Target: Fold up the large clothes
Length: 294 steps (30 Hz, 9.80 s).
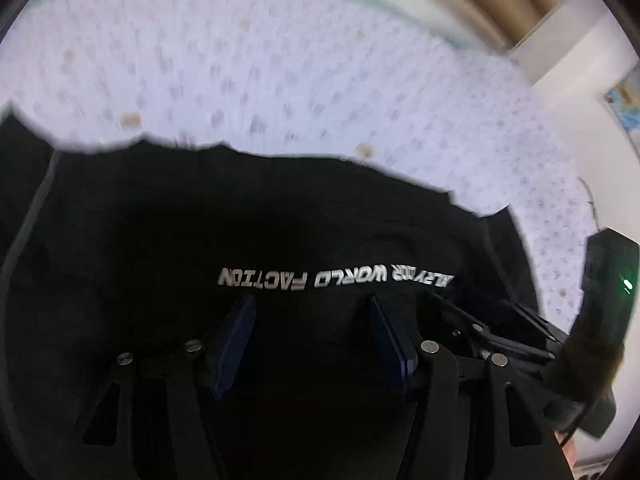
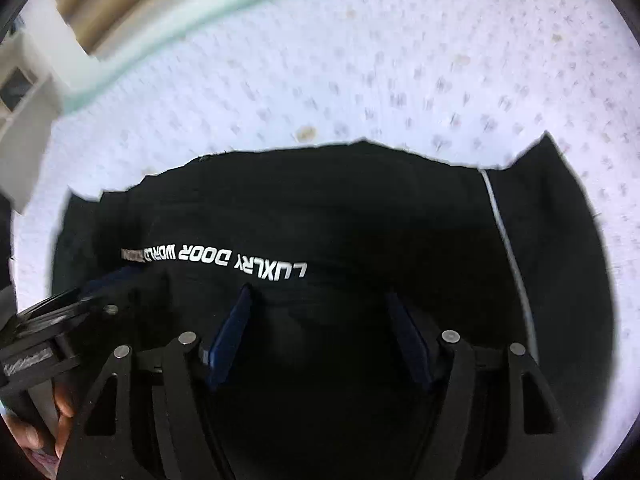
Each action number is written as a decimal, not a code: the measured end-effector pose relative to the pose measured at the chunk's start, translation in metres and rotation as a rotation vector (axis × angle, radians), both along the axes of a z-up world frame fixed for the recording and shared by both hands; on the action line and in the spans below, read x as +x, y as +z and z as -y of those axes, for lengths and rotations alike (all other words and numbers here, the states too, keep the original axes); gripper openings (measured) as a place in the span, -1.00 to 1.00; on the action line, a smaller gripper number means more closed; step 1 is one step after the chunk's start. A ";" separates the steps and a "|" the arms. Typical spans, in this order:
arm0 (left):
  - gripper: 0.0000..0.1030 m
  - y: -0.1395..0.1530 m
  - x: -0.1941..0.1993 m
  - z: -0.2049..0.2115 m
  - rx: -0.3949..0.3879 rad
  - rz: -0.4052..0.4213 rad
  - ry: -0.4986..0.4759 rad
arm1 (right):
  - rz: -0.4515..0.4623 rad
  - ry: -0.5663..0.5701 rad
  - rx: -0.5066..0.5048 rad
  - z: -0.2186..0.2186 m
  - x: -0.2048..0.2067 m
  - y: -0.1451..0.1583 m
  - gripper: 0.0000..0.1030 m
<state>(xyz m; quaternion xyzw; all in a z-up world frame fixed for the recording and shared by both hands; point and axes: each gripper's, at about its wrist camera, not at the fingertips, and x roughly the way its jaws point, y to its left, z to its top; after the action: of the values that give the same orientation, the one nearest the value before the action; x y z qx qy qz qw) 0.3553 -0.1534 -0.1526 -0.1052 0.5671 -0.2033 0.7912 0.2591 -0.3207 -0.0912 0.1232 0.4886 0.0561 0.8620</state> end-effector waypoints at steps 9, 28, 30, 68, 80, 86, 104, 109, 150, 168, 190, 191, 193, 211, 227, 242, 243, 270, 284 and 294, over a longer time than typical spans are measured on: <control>0.17 0.046 -0.042 -0.024 -0.088 0.102 -0.035 | 0.114 0.056 0.108 0.015 -0.073 0.051 0.38; 0.18 0.020 -0.148 -0.055 -0.005 0.217 -0.069 | 0.120 0.084 -0.061 -0.029 -0.149 0.018 0.47; 0.18 0.036 -0.171 -0.068 -0.064 0.272 -0.066 | 0.182 0.074 -0.008 -0.020 -0.174 0.031 0.48; 0.50 0.120 -0.222 -0.230 0.002 0.570 0.221 | 0.459 -0.240 0.101 0.150 -0.291 0.064 0.79; 0.50 0.112 -0.179 -0.197 0.240 0.588 0.216 | 0.378 -0.181 0.014 0.139 -0.246 0.047 0.79; 0.50 0.099 -0.169 -0.198 0.202 0.566 0.218 | 0.331 -0.200 0.029 0.137 -0.233 0.028 0.79; 0.50 0.034 -0.069 -0.233 -0.200 0.148 0.220 | 0.195 -0.147 0.101 0.152 -0.158 0.010 0.79; 0.50 -0.007 -0.042 -0.233 -0.390 -0.038 0.214 | 0.088 -0.125 0.320 0.168 -0.127 -0.021 0.79; -0.29 0.084 -0.161 -0.176 -0.707 0.065 0.077 | 0.308 0.175 0.378 0.092 -0.218 0.074 -0.36; -0.16 0.027 -0.279 -0.257 -0.688 -0.017 0.182 | 0.093 0.098 0.289 0.045 -0.307 0.035 -0.18; 0.24 0.127 -0.280 -0.153 -0.148 0.193 0.113 | 0.061 0.085 0.070 -0.069 -0.261 0.072 0.43; 0.24 0.114 -0.267 -0.140 -0.109 0.156 0.117 | 0.022 0.079 0.034 -0.079 -0.250 0.059 0.43; 0.23 0.076 -0.241 -0.115 0.008 0.049 0.106 | -0.027 0.067 -0.058 -0.095 -0.232 0.034 0.48; 0.25 0.072 -0.331 -0.094 0.117 0.198 0.039 | 0.073 0.067 -0.046 -0.094 -0.345 0.030 0.43; 0.48 0.236 -0.458 -0.092 0.433 0.763 0.345 | 0.457 -0.067 -0.104 -0.106 -0.435 0.181 0.65; 0.63 0.264 -0.488 -0.081 0.630 0.853 0.404 | 0.457 -0.059 -0.138 -0.132 -0.438 0.189 0.75; 0.62 0.261 -0.485 -0.080 0.630 0.844 0.402 | 0.452 -0.057 -0.137 -0.134 -0.437 0.188 0.75; 0.63 0.230 -0.470 -0.076 0.610 0.755 0.389 | 0.369 -0.075 -0.184 -0.132 -0.431 0.166 0.75; 0.63 0.226 -0.475 -0.062 0.639 0.756 0.359 | 0.351 -0.095 -0.186 -0.124 -0.436 0.163 0.75; 0.63 0.219 -0.470 -0.063 0.642 0.738 0.358 | 0.328 -0.092 -0.182 -0.128 -0.430 0.156 0.75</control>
<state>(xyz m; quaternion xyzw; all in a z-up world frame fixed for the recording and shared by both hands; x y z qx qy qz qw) -0.1144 -0.0903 0.0663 0.1258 0.2574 0.0958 0.9533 -0.1707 -0.1929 0.0652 0.0564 0.3383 -0.0084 0.9393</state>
